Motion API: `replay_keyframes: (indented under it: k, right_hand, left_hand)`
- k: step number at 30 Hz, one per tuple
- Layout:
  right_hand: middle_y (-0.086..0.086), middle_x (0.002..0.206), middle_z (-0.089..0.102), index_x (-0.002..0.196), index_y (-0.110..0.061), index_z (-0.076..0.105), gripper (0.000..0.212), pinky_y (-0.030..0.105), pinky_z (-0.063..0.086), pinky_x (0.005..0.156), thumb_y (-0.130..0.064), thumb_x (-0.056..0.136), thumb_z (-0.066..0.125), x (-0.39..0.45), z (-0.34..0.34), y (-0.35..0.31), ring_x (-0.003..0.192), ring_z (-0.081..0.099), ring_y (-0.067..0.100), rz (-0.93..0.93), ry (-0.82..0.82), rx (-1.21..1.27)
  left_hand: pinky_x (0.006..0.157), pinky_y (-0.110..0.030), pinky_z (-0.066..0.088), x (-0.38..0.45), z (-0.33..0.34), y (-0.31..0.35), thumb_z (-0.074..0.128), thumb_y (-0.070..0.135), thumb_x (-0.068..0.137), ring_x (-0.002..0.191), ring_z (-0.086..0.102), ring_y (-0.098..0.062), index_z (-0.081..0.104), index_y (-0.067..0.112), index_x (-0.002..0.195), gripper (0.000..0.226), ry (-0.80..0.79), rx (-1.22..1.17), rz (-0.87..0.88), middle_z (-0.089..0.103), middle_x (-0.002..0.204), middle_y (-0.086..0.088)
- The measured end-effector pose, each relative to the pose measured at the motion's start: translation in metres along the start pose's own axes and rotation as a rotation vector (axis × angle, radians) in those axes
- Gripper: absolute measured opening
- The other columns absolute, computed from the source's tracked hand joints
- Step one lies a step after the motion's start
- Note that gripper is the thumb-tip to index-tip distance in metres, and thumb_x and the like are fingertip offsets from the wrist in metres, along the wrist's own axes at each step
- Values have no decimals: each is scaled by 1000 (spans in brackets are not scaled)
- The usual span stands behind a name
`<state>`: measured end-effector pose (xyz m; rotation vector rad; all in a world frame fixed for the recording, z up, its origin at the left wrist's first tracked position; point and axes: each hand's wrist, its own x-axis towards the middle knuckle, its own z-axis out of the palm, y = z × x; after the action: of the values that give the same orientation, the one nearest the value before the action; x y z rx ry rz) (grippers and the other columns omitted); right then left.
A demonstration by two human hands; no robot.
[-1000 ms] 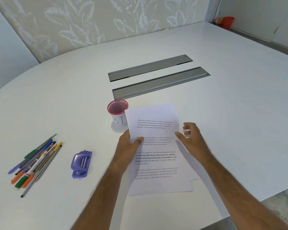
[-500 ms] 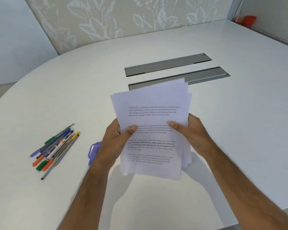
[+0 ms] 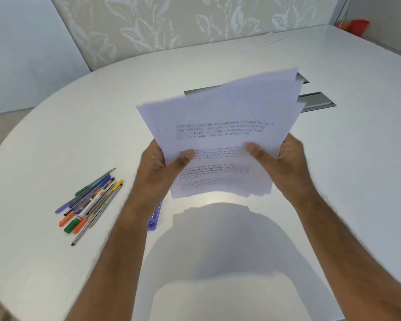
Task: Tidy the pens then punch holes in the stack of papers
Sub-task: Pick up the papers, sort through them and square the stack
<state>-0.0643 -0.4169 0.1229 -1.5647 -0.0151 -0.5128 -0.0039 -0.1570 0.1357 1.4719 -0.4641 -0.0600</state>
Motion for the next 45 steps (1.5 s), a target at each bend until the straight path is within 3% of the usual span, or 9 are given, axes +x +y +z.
replay_keyframes:
  k: [6, 11, 14, 18, 24, 28, 34, 40, 45]
  right_hand:
    - [-9, 112, 81, 112, -30, 76, 25, 26, 62, 81, -28, 88, 84, -21, -4, 43, 101, 79, 13, 160, -24, -56]
    - [-10, 112, 81, 111, -37, 75, 29, 28, 64, 80, -43, 84, 83, -2, -4, 19, 99, 79, 15, 97, 18, -79]
    - [-13, 115, 79, 114, -42, 70, 30, 25, 63, 77, -40, 86, 82, 0, -2, 12, 99, 78, 12, 41, 7, -97]
    - [-12, 116, 78, 120, -33, 67, 33, 28, 64, 79, -25, 92, 81, -9, 1, 22, 101, 77, 14, 79, -14, -92]
    - [-16, 106, 81, 106, -36, 71, 19, 22, 61, 72, -21, 95, 78, -4, 3, 16, 90, 78, 8, 72, 22, -114]
    - [-11, 113, 80, 112, -34, 71, 21, 22, 61, 74, -27, 94, 78, -3, 3, 4, 95, 78, 14, 5, 56, -42]
    - [-16, 106, 81, 107, -35, 69, 24, 21, 61, 74, -15, 97, 75, -11, 9, 19, 94, 79, 8, 88, 33, -77]
    - [-16, 111, 79, 111, -46, 67, 28, 20, 62, 73, -22, 98, 73, -11, 9, 15, 97, 78, 10, 6, 57, -84]
    - [-14, 116, 78, 115, -43, 66, 31, 25, 61, 84, -16, 101, 70, -18, 14, 34, 105, 76, 10, 55, 25, -109]
  left_hand:
    - [81, -17, 59, -15, 9, -40, 76, 20, 98, 107, 78, -12, 74, 19, 127, 28, 6, 42, -201, 81, 118, 6]
    - [80, -16, 60, -2, 9, -18, 77, 24, 97, 108, 77, -12, 71, 24, 128, 32, 19, 39, -113, 80, 121, 8]
    - [78, -12, 58, 3, 12, -14, 84, 24, 90, 105, 74, -2, 64, 27, 127, 42, 136, 99, -61, 77, 117, 18]
    - [90, -23, 61, -3, 16, -27, 80, 18, 94, 115, 71, -5, 57, 23, 136, 48, 155, 118, -117, 74, 127, 12]
    - [80, -16, 59, 1, 18, -21, 75, 19, 97, 107, 74, -5, 63, 23, 132, 37, 189, 130, -81, 76, 122, 12]
    - [84, -35, 65, 2, 15, -13, 77, 19, 96, 109, 76, -18, 63, 20, 128, 35, 174, 72, -13, 76, 124, 5]
    - [94, -53, 63, -7, 16, -36, 77, 9, 95, 107, 78, -25, 72, 17, 123, 29, 132, 86, -189, 81, 118, 1]
    - [84, -31, 63, -8, 18, -44, 77, 20, 95, 106, 78, -22, 74, 26, 120, 26, 183, 62, -147, 81, 117, 3]
    - [88, -34, 61, -11, 21, -52, 70, 31, 98, 107, 76, -12, 69, 32, 125, 27, 186, 172, -214, 79, 117, 12]
